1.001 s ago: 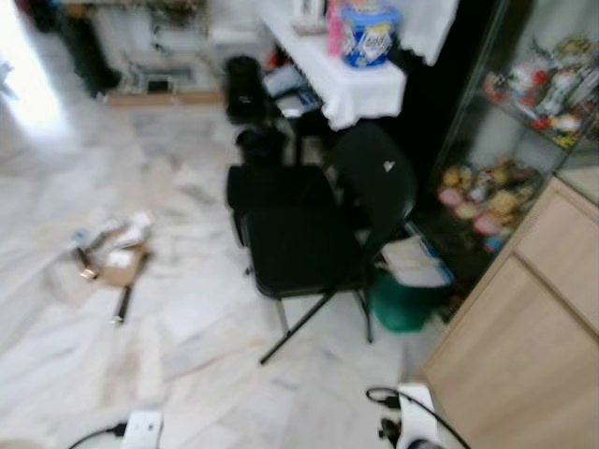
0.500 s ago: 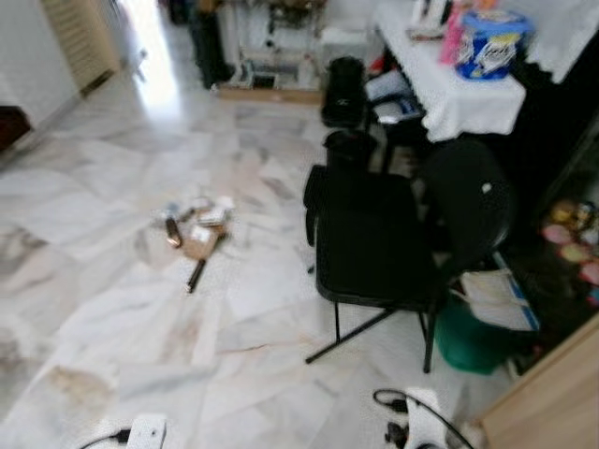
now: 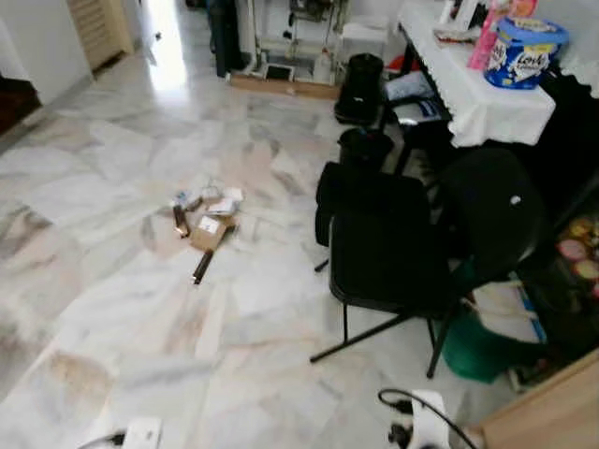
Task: Sweep floor
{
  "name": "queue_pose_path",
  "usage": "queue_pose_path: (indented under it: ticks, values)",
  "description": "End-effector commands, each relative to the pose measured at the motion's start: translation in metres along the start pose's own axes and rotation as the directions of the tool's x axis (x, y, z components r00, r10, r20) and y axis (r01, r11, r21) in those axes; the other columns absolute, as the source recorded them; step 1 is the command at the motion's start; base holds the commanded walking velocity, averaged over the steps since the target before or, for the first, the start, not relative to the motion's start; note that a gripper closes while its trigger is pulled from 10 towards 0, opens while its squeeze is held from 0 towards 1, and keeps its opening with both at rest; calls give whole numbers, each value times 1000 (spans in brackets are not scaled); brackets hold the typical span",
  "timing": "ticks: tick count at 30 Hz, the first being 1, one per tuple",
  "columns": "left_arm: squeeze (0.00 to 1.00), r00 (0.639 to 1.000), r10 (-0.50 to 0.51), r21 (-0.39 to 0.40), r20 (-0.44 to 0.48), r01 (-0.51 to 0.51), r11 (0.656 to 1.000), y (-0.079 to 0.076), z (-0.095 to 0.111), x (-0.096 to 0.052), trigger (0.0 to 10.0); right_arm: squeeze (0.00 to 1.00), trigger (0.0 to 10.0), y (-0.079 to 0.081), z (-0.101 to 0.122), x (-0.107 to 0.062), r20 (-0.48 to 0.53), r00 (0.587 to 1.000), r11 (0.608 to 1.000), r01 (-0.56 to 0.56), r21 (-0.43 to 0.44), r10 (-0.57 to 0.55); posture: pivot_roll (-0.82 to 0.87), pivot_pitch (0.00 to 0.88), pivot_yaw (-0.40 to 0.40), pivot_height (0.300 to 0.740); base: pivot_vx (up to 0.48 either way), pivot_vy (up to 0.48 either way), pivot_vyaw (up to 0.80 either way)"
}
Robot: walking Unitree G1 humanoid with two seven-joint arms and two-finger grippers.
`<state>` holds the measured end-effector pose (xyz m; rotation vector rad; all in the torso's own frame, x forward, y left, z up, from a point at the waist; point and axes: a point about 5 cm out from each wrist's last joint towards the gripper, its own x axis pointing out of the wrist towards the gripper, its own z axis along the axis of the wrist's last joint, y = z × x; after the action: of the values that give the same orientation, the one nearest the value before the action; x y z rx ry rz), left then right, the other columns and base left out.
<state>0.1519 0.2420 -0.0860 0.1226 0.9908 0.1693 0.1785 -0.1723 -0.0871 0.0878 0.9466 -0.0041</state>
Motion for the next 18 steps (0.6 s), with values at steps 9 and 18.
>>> queue_pose_path:
  ticks: [9, 18]
  values:
    - [0, 1000, -14, -7, -15, 14, 1000, -5, -6, -1, 10000, 0, 10000, 8, -6, 0, -15, 999, 998, -34, 45, 35, -39, 0, -27, 740, 0, 0, 0]
    - [0, 1000, -10, -15, -14, 10, 1000, -5, -6, -1, 10000, 0, 10000, 8, -6, 0, -16, 999, 998, -35, 46, 35, -34, 0, -29, 740, 0, 140, 0]
